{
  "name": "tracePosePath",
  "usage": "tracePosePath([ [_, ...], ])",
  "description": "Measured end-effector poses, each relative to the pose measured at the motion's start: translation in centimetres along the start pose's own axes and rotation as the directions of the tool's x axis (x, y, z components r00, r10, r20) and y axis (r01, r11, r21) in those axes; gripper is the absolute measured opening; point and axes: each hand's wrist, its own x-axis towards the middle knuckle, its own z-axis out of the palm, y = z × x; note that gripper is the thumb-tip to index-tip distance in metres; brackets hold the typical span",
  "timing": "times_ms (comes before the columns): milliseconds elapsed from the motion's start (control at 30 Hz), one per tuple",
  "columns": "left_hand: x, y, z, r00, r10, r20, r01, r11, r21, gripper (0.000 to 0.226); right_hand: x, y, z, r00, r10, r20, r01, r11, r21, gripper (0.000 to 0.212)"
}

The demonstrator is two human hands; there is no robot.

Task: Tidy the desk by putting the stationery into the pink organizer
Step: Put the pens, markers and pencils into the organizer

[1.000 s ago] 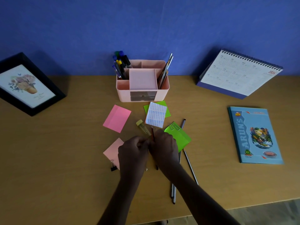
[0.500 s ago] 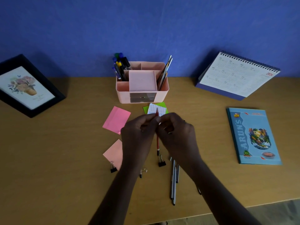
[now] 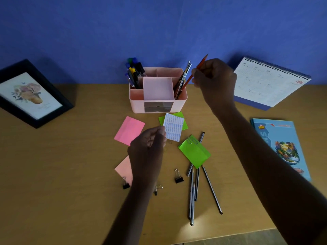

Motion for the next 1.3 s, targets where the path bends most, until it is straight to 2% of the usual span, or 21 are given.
tracePosePath([
  [200, -1.9, -2.4, -0.2, 0.994, -0.111, -0.011, 0.111, 0.994, -0.004, 0.013, 0.8, 2.9, 3.4, 0.993, 0.080, 0.087, -0.071, 0.993, -0.098, 0.009],
  [367, -3.7, -4.1, 0.2, 0.990, -0.142, 0.020, 0.141, 0.989, 0.042, 0.012, 0.8, 3.7, 4.8, 0.995, 0.035, 0.098, -0.020, 0.988, -0.152, 0.008],
  [500, -5.0, -4.9, 0.6, 0.988, -0.143, 0.053, 0.139, 0.988, 0.072, 0.015, 1.4, 3.9, 5.5, 0.997, 0.006, 0.072, 0.008, 0.981, -0.195, 0.005],
  [667, -6.1, -5.5, 1.0, 0.987, -0.146, 0.066, 0.137, 0.983, 0.126, 0.014, 1.7, 4.1, 6.2, 0.996, 0.042, 0.073, -0.025, 0.976, -0.218, 0.005],
  [833, -6.9, -6.1, 0.8, 0.989, -0.135, 0.063, 0.118, 0.967, 0.226, 0.014, 1.8, 4.4, 6.2, 0.997, 0.058, 0.041, -0.048, 0.979, -0.197, 0.018],
  [967, -8.1, -6.7, 1.1, 0.988, -0.091, 0.126, 0.047, 0.949, 0.313, 0.012, 0.9, 4.5, 5.0, 0.998, 0.051, 0.049, -0.042, 0.985, -0.169, 0.024],
  [1067, -9.5, -7.4, 1.8, 0.980, -0.060, 0.190, -0.026, 0.906, 0.423, 0.011, -1.2, 4.2, 3.0, 0.996, 0.045, 0.072, -0.037, 0.993, -0.114, 0.014],
  [1167, -10.7, -7.9, 2.5, 0.974, -0.049, 0.220, -0.063, 0.879, 0.473, 0.013, -5.8, 4.4, 0.0, 0.984, 0.121, 0.129, -0.118, 0.993, -0.032, 0.006],
  [1300, -11.4, -8.1, 3.3, 0.974, -0.040, 0.221, -0.079, 0.861, 0.502, 0.010, -14.2, 6.5, -4.0, 0.956, 0.204, 0.212, -0.182, 0.976, -0.118, 0.004],
])
